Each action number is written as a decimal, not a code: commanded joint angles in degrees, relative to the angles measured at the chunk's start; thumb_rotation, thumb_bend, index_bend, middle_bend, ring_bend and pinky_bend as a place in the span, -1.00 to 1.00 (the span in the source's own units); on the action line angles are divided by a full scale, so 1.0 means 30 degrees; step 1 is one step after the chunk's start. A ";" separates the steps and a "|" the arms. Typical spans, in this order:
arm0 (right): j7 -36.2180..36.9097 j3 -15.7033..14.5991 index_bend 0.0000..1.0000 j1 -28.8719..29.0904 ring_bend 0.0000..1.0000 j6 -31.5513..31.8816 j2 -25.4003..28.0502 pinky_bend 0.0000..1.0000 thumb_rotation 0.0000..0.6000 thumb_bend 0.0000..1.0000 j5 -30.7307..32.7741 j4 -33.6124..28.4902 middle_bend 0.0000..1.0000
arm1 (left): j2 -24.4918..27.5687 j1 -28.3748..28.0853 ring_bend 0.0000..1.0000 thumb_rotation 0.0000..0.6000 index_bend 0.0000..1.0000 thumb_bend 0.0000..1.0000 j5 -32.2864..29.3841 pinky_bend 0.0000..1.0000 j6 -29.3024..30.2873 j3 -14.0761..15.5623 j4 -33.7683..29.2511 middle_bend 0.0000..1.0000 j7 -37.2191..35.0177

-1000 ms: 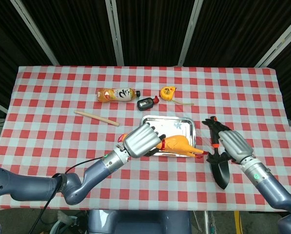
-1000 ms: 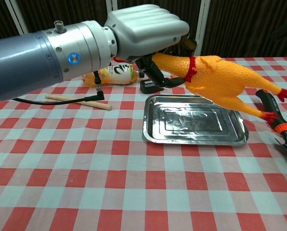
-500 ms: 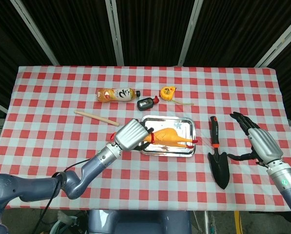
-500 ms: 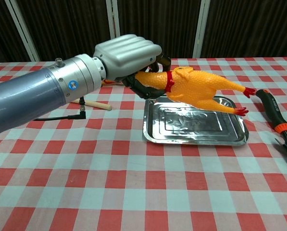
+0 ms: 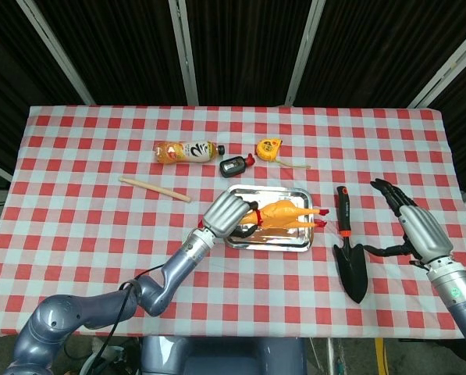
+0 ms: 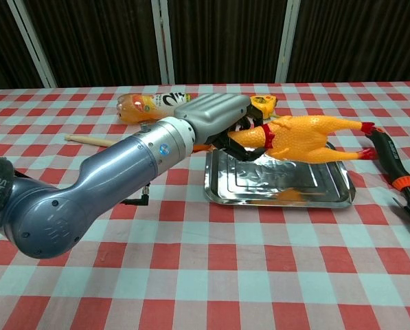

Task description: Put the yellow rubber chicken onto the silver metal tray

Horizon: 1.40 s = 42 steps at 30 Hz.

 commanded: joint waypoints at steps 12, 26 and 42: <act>0.1432 -0.0016 -1.00 -0.0230 -1.00 0.0064 -0.0106 -0.75 1.00 -0.82 -0.0587 0.0519 -1.00 | 0.1361 0.0106 -0.81 1.00 -1.00 -0.95 -0.2905 -0.60 -0.3319 -0.0782 -0.2471 -0.79 0.2212; -0.0130 0.0027 -1.00 -0.1333 -1.00 0.2112 -0.1400 -0.75 1.00 -0.79 0.0263 0.2402 -1.00 | 0.8665 0.5813 -0.93 1.00 -0.97 -0.97 -0.1924 -0.77 0.2913 0.0955 -1.1184 -0.83 0.2671; -0.8586 -0.0803 -1.00 -0.4212 -1.00 0.8601 -0.5786 -0.85 1.00 -0.71 -0.0351 0.4797 -1.00 | 1.6621 1.3387 -0.91 1.00 -0.78 -0.96 0.1775 -0.77 1.0651 0.4896 -1.7594 -0.74 0.2871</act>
